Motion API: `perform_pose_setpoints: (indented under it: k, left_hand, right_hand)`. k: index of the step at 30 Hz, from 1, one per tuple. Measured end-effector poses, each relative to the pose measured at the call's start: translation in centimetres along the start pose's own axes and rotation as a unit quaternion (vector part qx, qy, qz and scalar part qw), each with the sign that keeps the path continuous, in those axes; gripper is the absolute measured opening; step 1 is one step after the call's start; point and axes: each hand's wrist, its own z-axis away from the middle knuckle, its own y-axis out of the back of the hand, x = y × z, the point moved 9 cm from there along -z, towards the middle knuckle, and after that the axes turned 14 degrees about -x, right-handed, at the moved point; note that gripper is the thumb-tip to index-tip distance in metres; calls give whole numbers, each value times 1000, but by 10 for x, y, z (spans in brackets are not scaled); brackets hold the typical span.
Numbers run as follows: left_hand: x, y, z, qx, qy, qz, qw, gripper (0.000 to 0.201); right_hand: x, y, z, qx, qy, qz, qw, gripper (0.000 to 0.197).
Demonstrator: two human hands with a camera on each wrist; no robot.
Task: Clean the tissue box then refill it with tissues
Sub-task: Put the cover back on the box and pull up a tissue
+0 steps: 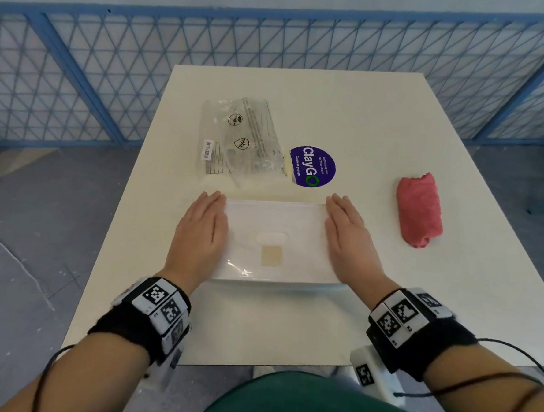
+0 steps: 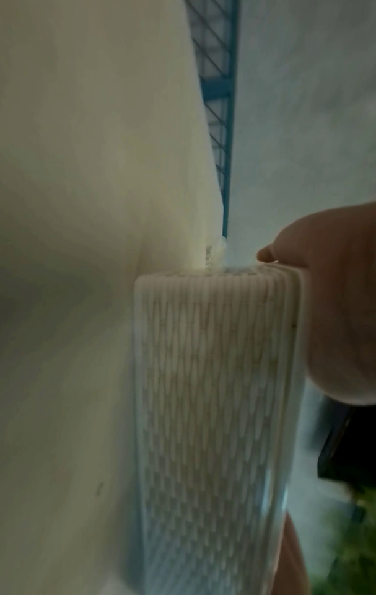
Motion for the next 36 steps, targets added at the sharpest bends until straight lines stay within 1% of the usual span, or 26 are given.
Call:
perform_pose_setpoints:
  k: [2, 3, 4, 5, 6, 8, 9, 11, 12, 14, 16, 18, 21, 25, 30, 33, 36]
  left_hand:
    - [-14, 10, -1, 50, 39, 100, 993, 44]
    - [-18, 12, 0, 61, 55, 129, 988, 43]
    - [-19, 14, 1, 63, 69, 133, 987, 43]
    - [-18, 14, 2, 51, 78, 115, 989, 43]
    - [-15, 13, 3, 24, 85, 83, 993, 44]
    - [-5, 11, 7, -63, 76, 20, 995, 51]
    - [-2, 10, 10, -119, 63, -9, 991, 64]
    - [-1, 11, 17, -226, 53, -59, 971, 105]
    - [-3, 13, 19, -264, 51, -85, 959, 119]
    - [-9, 17, 17, -308, 48, -133, 941, 126]
    - [-14, 19, 12, -331, 49, -187, 924, 130]
    - [-15, 18, 7, -339, 50, -227, 911, 133]
    - [-12, 17, 2, -339, 56, -246, 906, 134]
    - [-5, 18, -3, -326, 56, -241, 912, 140]
    - [-4, 10, -17, -312, 68, -213, 923, 151]
    - [-1, 6, -26, -311, 52, -255, 914, 153]
    - [10, 10, -34, -291, 21, -294, 910, 153]
  right_hand:
    - [11, 7, -1, 24, -26, -100, 994, 42]
    - [15, 10, 0, 36, -41, -118, 992, 41]
    - [18, 12, 0, 40, -50, -119, 991, 41]
    - [19, 13, 1, 32, -56, -113, 992, 42]
    - [19, 13, 1, 10, -59, -103, 993, 44]
    - [14, 9, 4, -79, -49, -71, 993, 56]
    - [12, 7, 7, -136, -39, -53, 989, 69]
    - [9, 8, 15, -235, -28, 7, 972, 98]
    - [10, 11, 17, -270, -29, 57, 961, 110]
    - [13, 16, 18, -319, -41, 146, 936, 122]
    - [14, 19, 17, -349, -56, 195, 915, 127]
    - [11, 20, 16, -356, -69, 234, 902, 130]
    - [5, 21, 13, -349, -86, 268, 894, 133]
    - [0, 27, 5, -333, -99, 293, 891, 138]
    - [-4, 28, -5, -335, -110, 328, 877, 140]
    - [-6, 31, -11, -335, -114, 351, 867, 140]
    - [-8, 34, -18, -327, -108, 364, 866, 140]
